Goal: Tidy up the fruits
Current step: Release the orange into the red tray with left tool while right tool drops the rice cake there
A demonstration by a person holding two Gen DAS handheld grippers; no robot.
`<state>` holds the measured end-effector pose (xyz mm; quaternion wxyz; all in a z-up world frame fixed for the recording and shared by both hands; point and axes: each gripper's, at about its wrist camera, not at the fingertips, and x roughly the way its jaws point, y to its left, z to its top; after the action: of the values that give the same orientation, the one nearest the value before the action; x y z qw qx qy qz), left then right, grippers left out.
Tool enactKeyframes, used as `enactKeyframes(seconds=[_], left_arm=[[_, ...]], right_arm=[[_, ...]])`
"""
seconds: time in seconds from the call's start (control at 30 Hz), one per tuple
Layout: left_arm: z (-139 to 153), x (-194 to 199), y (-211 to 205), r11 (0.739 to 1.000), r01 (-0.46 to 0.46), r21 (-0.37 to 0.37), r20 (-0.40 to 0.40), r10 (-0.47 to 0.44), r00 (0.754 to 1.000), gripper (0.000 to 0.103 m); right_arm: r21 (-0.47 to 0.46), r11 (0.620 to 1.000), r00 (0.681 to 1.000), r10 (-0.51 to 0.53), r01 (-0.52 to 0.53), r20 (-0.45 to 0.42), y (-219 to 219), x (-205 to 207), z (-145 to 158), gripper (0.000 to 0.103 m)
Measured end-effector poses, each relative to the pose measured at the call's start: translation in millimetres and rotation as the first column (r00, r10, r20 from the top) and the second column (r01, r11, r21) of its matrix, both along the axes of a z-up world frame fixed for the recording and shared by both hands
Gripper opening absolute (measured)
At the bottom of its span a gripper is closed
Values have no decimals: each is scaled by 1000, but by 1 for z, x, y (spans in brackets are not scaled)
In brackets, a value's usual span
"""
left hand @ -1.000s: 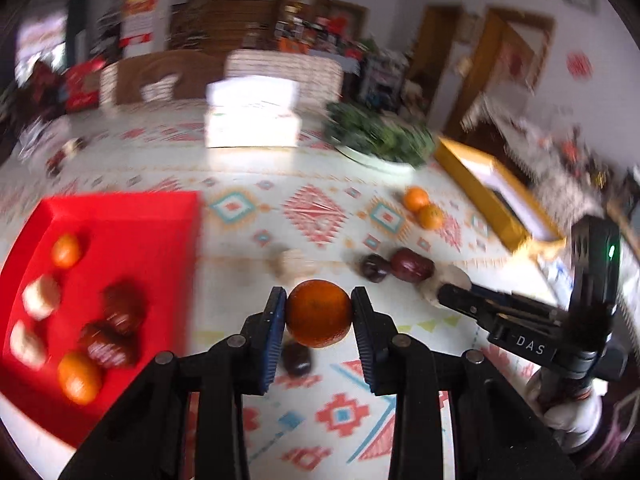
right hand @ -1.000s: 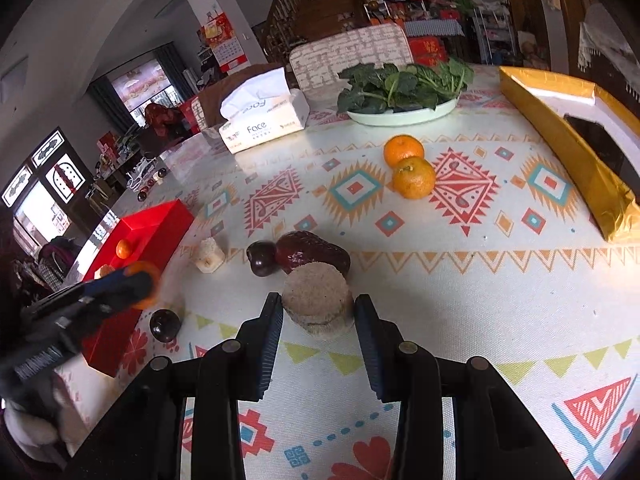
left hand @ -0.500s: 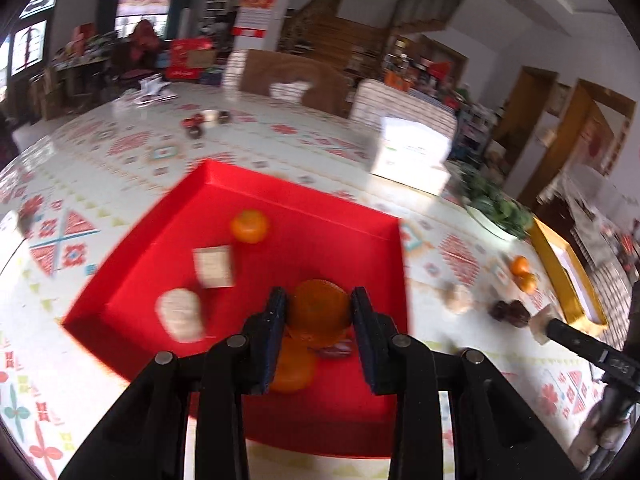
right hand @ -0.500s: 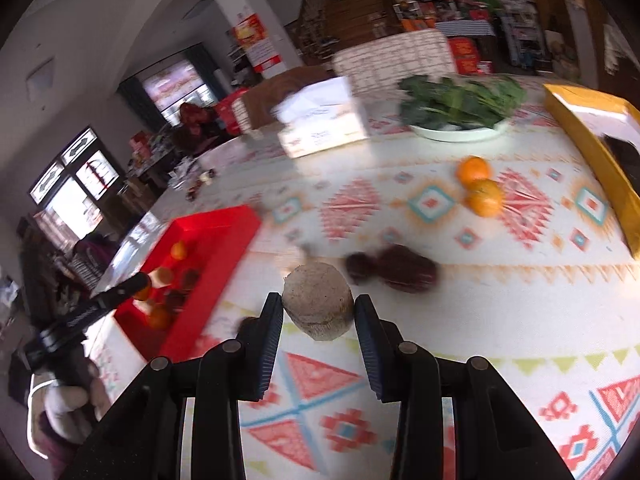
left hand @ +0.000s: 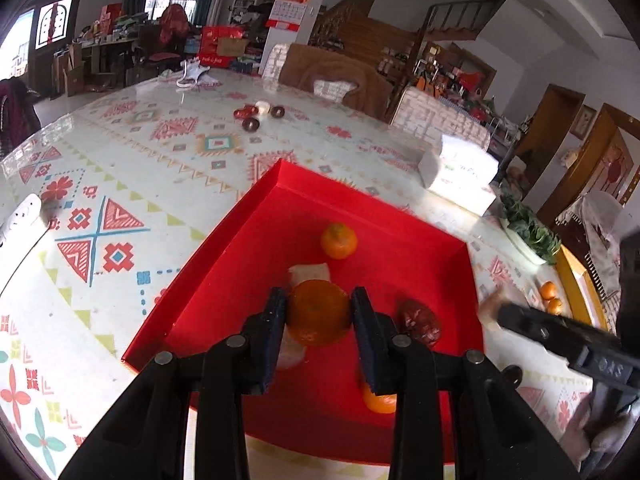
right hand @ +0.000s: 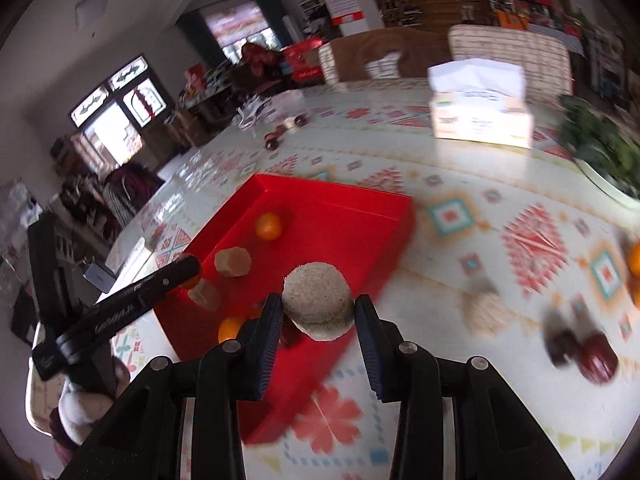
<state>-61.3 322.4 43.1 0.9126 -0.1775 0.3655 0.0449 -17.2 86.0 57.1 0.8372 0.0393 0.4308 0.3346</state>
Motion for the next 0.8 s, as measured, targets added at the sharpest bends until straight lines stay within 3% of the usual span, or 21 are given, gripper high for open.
enactKeyframes(seconds=[0.3, 0.53, 0.67, 0.8], left_arm=[[-3, -3, -12, 996, 79, 26, 1, -80, 997, 33], [-4, -5, -24, 990, 117, 74, -8, -116, 993, 34], [-8, -5, -18, 994, 92, 53, -16, -91, 996, 40], [-3, -10, -11, 998, 61, 19, 0, -61, 998, 53]], right_arm=[[-84, 993, 996, 85, -87, -26, 76, 39, -18, 41], [-140, 982, 991, 120, -127, -54, 106, 50, -37, 41], [-141, 981, 990, 125, -133, -62, 112, 52, -40, 40], [-110, 986, 991, 119, -125, -64, 110, 53, -36, 40]])
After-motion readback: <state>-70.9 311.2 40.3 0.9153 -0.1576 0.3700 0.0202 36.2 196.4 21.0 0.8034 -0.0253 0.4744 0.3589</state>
